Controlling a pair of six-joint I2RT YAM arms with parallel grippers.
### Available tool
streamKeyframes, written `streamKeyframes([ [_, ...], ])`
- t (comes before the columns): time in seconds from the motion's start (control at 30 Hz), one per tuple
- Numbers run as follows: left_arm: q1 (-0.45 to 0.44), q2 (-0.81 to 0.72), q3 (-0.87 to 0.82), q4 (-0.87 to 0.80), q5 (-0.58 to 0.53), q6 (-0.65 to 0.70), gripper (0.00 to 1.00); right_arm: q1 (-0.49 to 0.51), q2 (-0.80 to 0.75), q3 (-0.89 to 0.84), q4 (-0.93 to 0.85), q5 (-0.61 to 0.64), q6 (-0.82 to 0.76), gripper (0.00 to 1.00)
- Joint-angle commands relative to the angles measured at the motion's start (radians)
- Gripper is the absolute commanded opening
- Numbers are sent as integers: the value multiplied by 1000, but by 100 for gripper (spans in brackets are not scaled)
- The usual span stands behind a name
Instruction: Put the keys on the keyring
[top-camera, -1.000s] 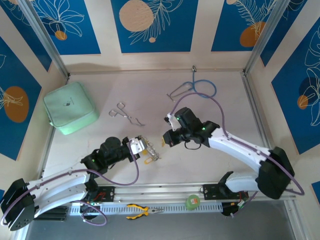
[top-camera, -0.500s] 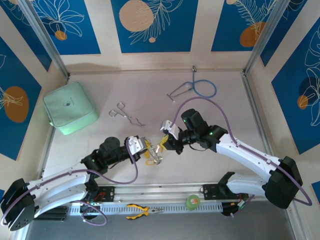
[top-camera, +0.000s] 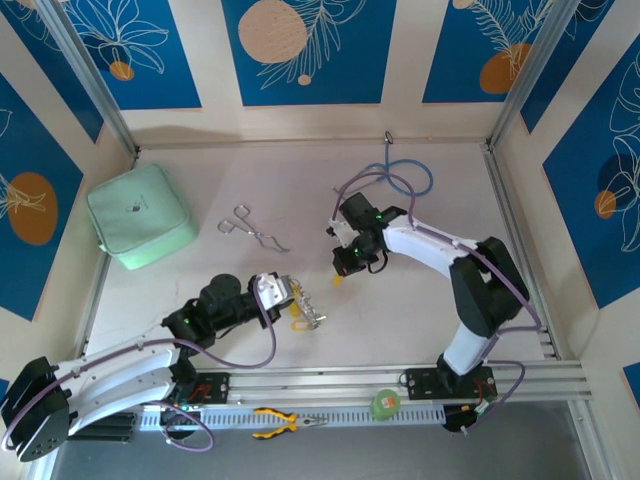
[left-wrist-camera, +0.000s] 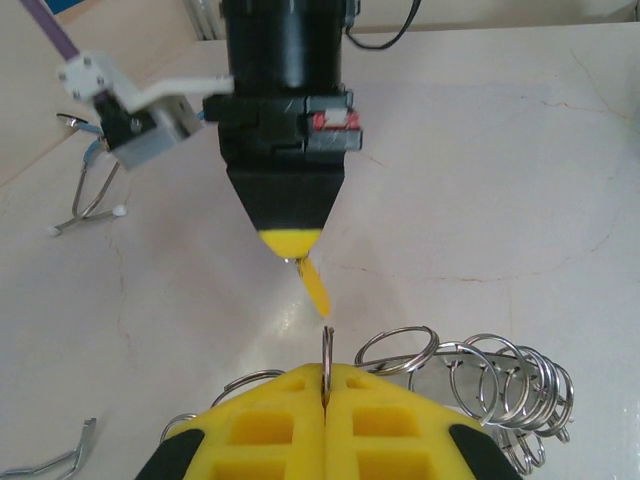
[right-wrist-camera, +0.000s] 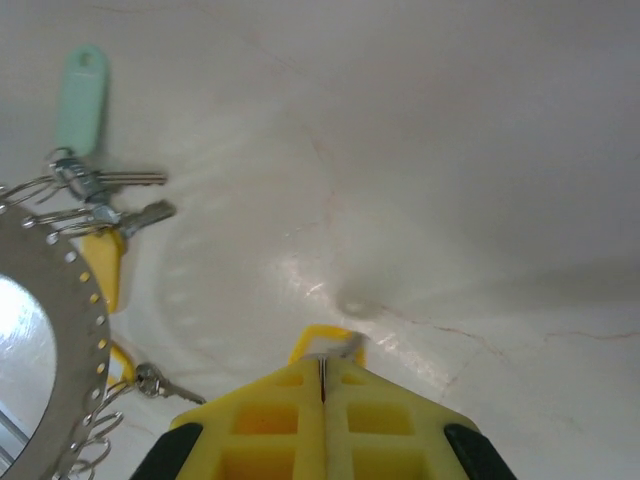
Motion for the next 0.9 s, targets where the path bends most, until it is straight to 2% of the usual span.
streamKeyframes([
  [0.0, -13, -8, 2, 27, -6, 22, 0, 1, 57, 49, -74, -11, 74, 0],
  [0.3, -13, 0, 2, 36, -7, 26, 0, -19, 160, 99, -76, -16, 89, 0],
  [0.67, -12, -1, 3, 32, -13, 30, 0, -34, 199, 111, -73, -22, 90, 15],
  [0.87, -13, -1, 3, 31, -13, 33, 0, -37, 199, 110, -74, -32, 90, 16],
])
